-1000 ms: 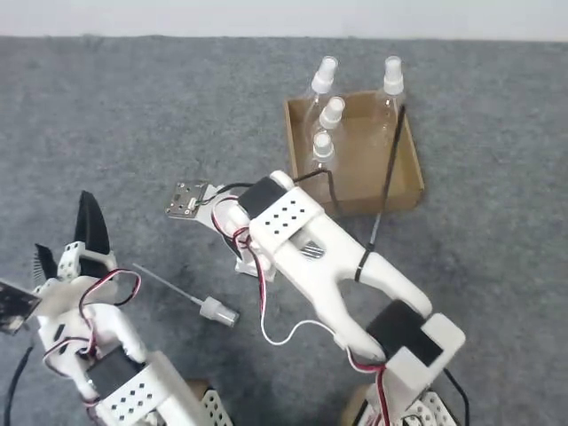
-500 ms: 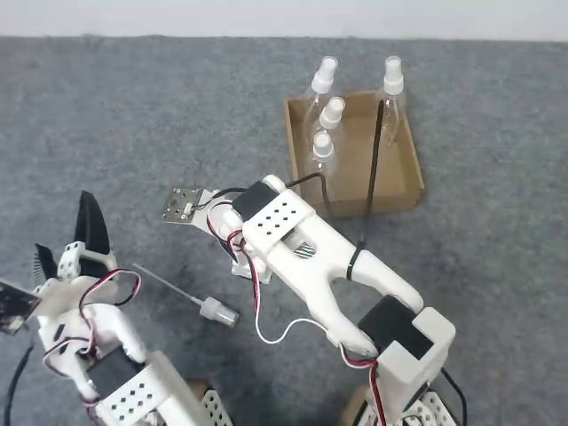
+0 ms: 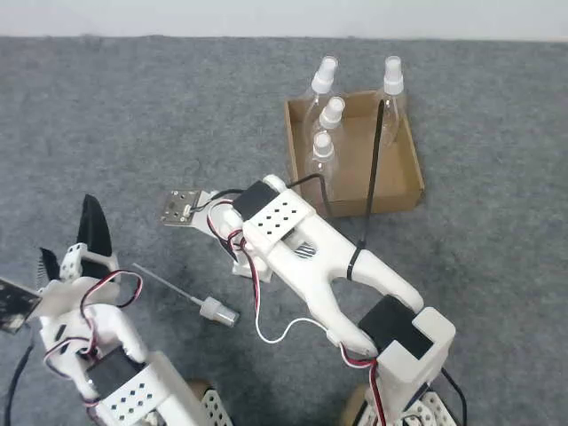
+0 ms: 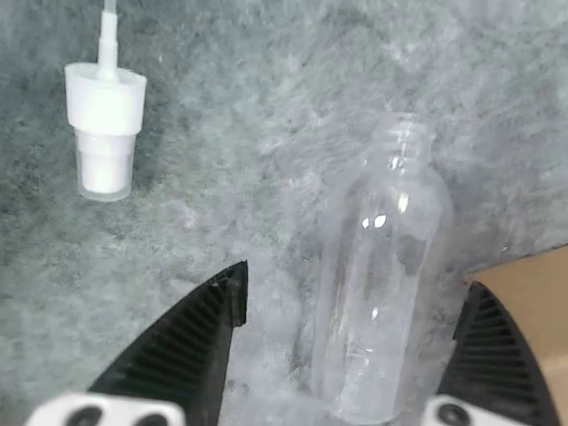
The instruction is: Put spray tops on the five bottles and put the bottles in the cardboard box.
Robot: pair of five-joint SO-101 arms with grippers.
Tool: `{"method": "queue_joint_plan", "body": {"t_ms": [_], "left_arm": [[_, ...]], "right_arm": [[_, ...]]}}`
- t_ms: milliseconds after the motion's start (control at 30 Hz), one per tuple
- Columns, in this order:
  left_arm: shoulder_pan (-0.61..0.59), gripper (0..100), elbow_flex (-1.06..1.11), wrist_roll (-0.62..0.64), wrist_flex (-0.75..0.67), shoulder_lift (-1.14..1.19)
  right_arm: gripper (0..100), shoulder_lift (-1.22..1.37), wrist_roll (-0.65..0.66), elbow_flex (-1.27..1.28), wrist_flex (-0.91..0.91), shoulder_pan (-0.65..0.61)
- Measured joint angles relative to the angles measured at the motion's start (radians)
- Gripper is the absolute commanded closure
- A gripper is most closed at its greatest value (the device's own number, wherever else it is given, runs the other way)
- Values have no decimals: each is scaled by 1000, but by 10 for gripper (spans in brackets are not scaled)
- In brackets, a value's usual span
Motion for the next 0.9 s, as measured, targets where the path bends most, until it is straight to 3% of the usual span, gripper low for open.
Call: {"method": "queue_joint_plan", "body": {"t_ms": [900], "left_arm": [[0, 625, 0, 0, 55, 0]], "right_arm": [[681, 164, 14, -2, -137, 6]]}}
